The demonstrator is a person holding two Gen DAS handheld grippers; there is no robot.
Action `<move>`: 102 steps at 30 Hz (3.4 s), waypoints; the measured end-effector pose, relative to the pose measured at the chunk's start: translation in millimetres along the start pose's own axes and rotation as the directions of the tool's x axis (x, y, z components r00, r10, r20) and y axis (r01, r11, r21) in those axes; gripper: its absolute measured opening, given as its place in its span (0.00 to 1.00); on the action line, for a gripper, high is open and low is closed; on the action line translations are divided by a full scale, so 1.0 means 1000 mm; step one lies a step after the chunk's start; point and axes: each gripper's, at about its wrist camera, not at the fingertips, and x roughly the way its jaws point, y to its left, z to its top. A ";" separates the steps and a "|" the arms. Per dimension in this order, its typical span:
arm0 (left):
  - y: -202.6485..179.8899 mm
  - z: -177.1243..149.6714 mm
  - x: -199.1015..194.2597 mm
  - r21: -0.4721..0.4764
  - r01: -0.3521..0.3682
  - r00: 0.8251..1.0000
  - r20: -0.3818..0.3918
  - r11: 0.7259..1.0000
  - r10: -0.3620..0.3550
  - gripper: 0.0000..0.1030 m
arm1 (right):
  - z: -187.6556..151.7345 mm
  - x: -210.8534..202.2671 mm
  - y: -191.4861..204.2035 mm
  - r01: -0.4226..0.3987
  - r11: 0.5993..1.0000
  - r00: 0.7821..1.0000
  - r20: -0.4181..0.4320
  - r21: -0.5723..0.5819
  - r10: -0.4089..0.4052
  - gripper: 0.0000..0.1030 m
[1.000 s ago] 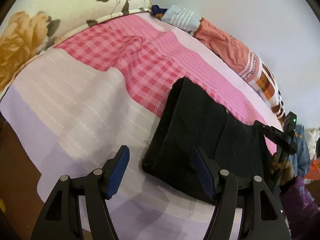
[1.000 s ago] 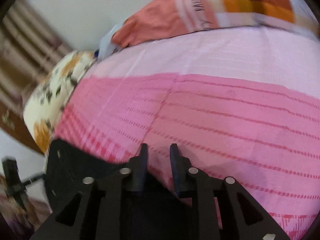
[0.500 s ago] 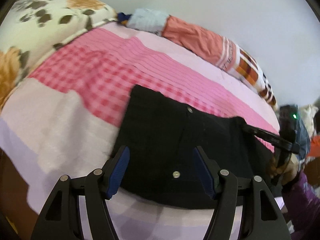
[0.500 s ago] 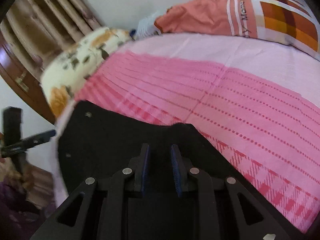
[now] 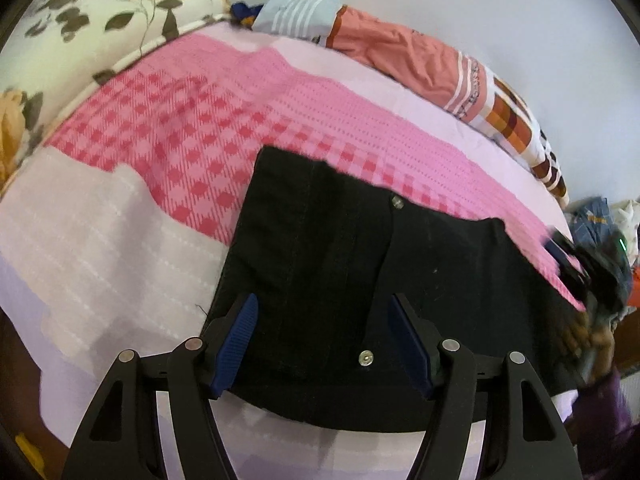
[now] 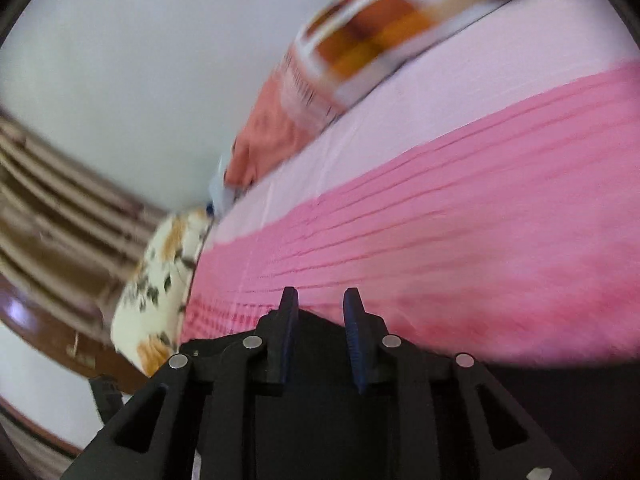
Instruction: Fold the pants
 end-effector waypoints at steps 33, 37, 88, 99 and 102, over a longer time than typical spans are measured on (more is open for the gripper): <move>-0.145 -0.024 0.005 0.266 0.131 0.991 -0.038 0.955 -0.125 0.69 | -0.136 -0.298 -0.175 0.410 0.868 0.834 0.269 0.279 -0.481 0.14; -0.150 -0.028 0.004 0.274 0.138 0.990 -0.040 0.952 -0.132 0.70 | -0.138 -0.301 -0.189 0.336 0.871 0.847 0.290 0.357 -0.446 0.20; -0.137 -0.032 0.009 0.330 -0.181 0.979 0.148 0.927 0.138 0.85 | -0.106 -0.202 -0.077 0.062 0.935 0.970 0.198 0.349 -0.138 0.09; -0.140 -0.036 0.012 0.347 -0.171 0.983 0.122 0.922 0.137 0.85 | -0.111 -0.165 -0.059 0.030 0.939 0.988 0.131 0.342 -0.079 0.09; -0.140 -0.037 0.014 0.350 -0.165 0.985 0.107 0.922 0.135 0.85 | -0.112 -0.154 -0.053 0.015 0.940 0.992 0.113 0.340 -0.057 0.09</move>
